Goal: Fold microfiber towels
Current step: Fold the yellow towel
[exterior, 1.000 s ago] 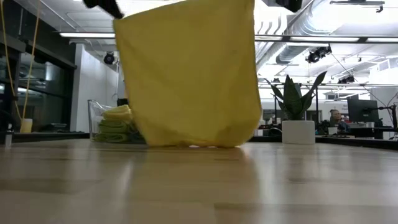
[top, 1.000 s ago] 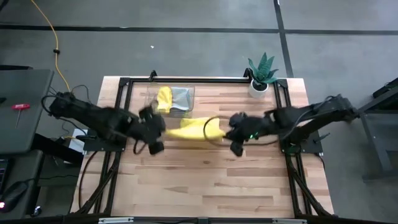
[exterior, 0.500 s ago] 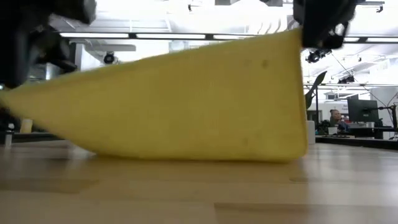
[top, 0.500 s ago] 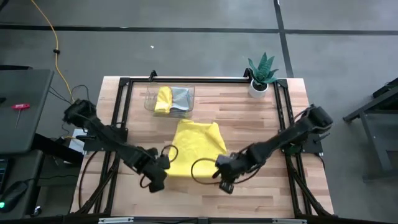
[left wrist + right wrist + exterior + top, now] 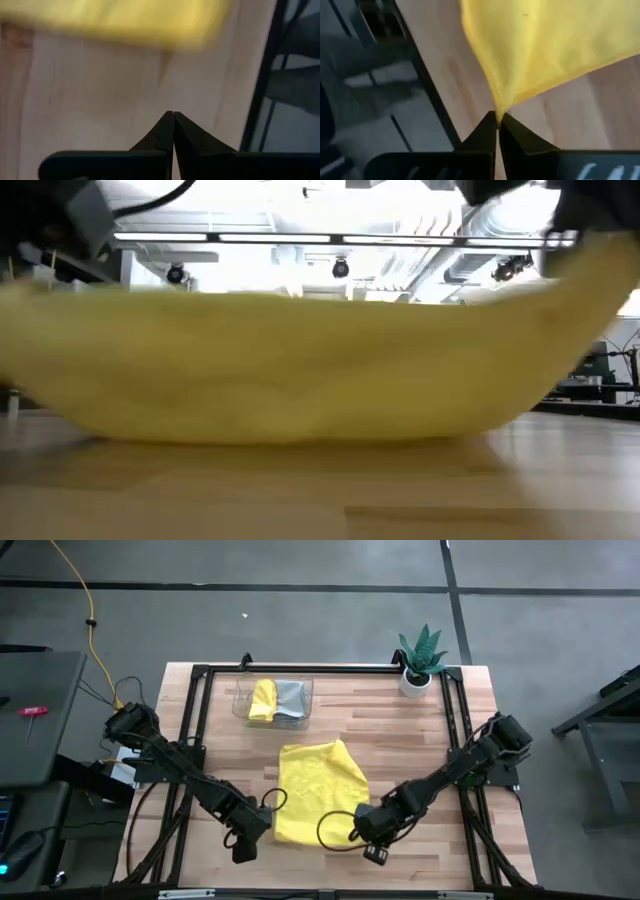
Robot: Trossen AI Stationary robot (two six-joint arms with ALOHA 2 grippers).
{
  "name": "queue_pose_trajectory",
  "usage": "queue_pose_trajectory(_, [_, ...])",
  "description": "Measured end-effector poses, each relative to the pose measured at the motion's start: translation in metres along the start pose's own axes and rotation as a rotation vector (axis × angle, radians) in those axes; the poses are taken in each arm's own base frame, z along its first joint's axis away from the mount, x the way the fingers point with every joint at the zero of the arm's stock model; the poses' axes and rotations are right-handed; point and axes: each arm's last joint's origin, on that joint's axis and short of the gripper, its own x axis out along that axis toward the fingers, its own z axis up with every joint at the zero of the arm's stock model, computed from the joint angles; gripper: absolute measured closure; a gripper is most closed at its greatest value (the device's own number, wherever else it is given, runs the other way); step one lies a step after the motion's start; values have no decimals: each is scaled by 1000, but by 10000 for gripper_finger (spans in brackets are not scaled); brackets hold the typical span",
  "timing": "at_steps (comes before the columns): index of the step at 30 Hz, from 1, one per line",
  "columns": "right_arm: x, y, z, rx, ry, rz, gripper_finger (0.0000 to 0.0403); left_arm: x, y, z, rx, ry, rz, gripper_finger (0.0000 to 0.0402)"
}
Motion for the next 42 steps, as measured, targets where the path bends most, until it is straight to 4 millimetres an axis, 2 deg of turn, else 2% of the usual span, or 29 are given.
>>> queue_pose_trajectory(7, [20, 8, -10, -44, 68, 17, 403, 3, -3, 1, 9, -6, -44, 401])
queue_pose_trajectory(14, [21, 11, -11, -50, 50, 28, 395, 3, -1, 3, 41, -10, -42, 399])
queue_pose_trajectory(17, [20, 13, -9, -76, 49, 64, 366, 1, 3, 7, 49, -19, -36, 385])
queue_pose_trajectory(20, [20, 16, -10, -138, 78, 113, 320, -7, 7, 14, 64, -50, -41, 363])
queue_pose_trajectory(26, [14, 12, -17, -239, 199, 137, 236, -33, 20, 25, 77, -130, -3, 313])
queue_pose_trajectory(29, [2, 4, -22, -287, 235, 79, 212, -48, 27, 28, 96, -194, 40, 292])
queue_pose_trajectory(32, [-20, -8, -28, -338, 222, -37, 202, -63, 34, 32, 111, -281, 96, 278])
queue_pose_trajectory(37, [-55, -32, -17, -352, -20, -145, 205, -78, 41, 42, 47, -450, 182, 265])
queue_pose_trajectory(42, [-51, -81, 8, -180, -277, -18, 212, -65, 48, 45, -5, -575, 60, 261])
